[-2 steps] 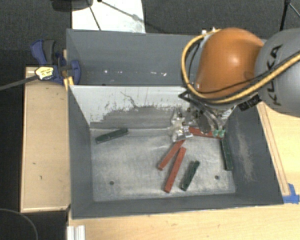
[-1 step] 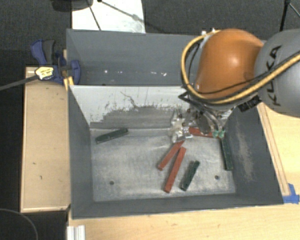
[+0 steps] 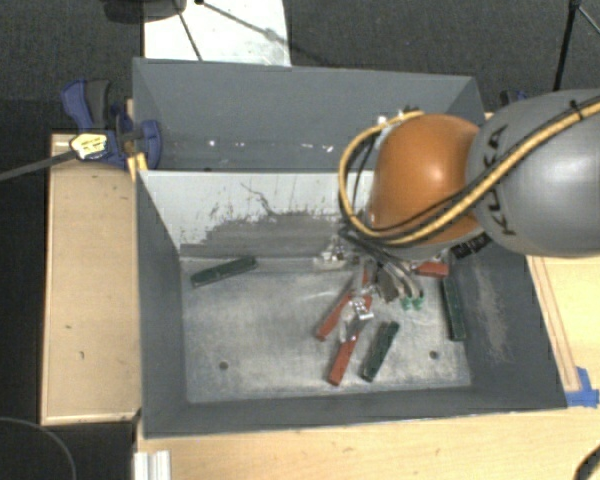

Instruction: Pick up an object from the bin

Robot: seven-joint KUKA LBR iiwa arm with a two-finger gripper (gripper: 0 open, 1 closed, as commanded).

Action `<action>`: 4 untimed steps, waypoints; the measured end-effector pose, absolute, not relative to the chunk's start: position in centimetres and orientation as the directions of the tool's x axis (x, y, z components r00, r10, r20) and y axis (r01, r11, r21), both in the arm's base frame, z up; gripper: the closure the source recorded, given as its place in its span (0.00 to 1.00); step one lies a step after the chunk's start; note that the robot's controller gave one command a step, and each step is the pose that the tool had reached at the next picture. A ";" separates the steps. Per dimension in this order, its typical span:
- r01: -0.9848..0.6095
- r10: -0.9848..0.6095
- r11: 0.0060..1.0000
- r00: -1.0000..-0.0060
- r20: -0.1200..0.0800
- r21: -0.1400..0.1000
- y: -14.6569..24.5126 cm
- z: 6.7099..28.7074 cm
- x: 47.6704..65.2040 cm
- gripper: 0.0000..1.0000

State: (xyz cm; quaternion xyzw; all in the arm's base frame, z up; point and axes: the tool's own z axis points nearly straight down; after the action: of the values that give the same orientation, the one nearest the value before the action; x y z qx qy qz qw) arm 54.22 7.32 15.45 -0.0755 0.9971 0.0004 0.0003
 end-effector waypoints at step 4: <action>-0.281 -0.281 0.960 -0.959 -0.019 -0.002 2.8 8.4 55.4 0.00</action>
Offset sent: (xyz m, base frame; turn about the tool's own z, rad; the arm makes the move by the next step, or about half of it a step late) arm 0.0065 -0.0464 -0.0763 -0.1381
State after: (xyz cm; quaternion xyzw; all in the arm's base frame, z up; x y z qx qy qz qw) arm 55.45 2.81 8.40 -0.1422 0.9898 0.0006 0.0097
